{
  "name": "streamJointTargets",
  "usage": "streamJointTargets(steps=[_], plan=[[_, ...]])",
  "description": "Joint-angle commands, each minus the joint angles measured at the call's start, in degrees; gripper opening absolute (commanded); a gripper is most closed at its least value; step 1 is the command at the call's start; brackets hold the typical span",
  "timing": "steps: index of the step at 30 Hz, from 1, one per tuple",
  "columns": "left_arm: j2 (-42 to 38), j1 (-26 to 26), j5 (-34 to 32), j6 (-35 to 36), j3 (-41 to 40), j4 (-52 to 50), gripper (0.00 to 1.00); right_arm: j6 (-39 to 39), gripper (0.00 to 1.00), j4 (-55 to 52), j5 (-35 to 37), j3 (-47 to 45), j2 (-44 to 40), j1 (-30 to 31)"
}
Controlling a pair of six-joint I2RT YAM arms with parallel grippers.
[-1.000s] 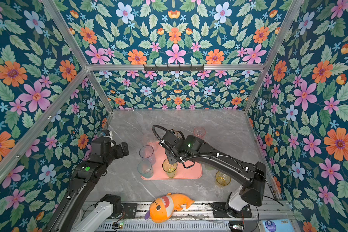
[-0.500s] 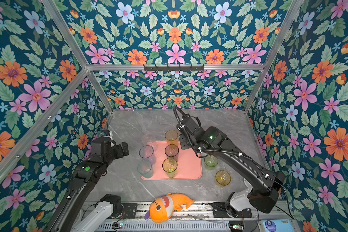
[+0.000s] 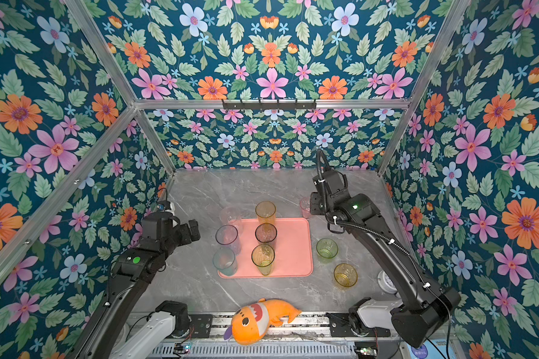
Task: Place the glasses into the tray
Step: Pick up the glass from the top-center of the table.
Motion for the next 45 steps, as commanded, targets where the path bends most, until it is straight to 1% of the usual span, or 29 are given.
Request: streamJointTargets(steps=[1, 4, 7, 11, 21, 22, 27, 35, 45], plan=[[0.05, -0.01, -0.11, -0.1, 0.35, 0.34, 0.99, 0.48, 0.51, 5.21, -3.27, -1.73, -0.25, -3.8], [0.05, -0.02, 0.06, -0.08, 0.34, 0.39, 0.99, 0.89, 0.52, 7.4, -5.82, -3.38, 0.87, -7.99], [0.14, -0.02, 0.11, -0.13, 0.43, 0.38, 0.99, 1.25, 0.53, 9.61, -7.86, -4.63, 2.94, -10.95], [0.31, 0.03, 0.07, -0.12, 0.77, 0.21, 0.99, 1.45, 0.54, 10.96, -9.38, -4.4, 7.46, -12.81], [0.56, 0.03, 0.05, 0.0, 1.22, -0.05, 0.99, 1.63, 0.54, 10.5, -11.47, 1.08, 20.72, -14.27], [0.58, 0.01, 0.07, 0.0, 1.22, -0.08, 0.99, 1.63, 0.54, 10.26, -11.62, 1.69, 23.47, -14.31], [0.58, 0.06, -0.11, 0.09, 1.18, -0.14, 0.99, 1.61, 0.54, 10.27, -12.47, 3.73, 28.08, -14.89], [0.76, 0.0, -0.22, 0.35, 1.3, -0.14, 0.99, 1.84, 0.54, 10.17, -13.86, 5.16, 32.61, -15.33], [0.3, 0.05, -0.28, 0.35, 0.89, -0.41, 0.99, 2.12, 0.5, 10.26, -14.46, 5.02, 35.3, -15.34]])
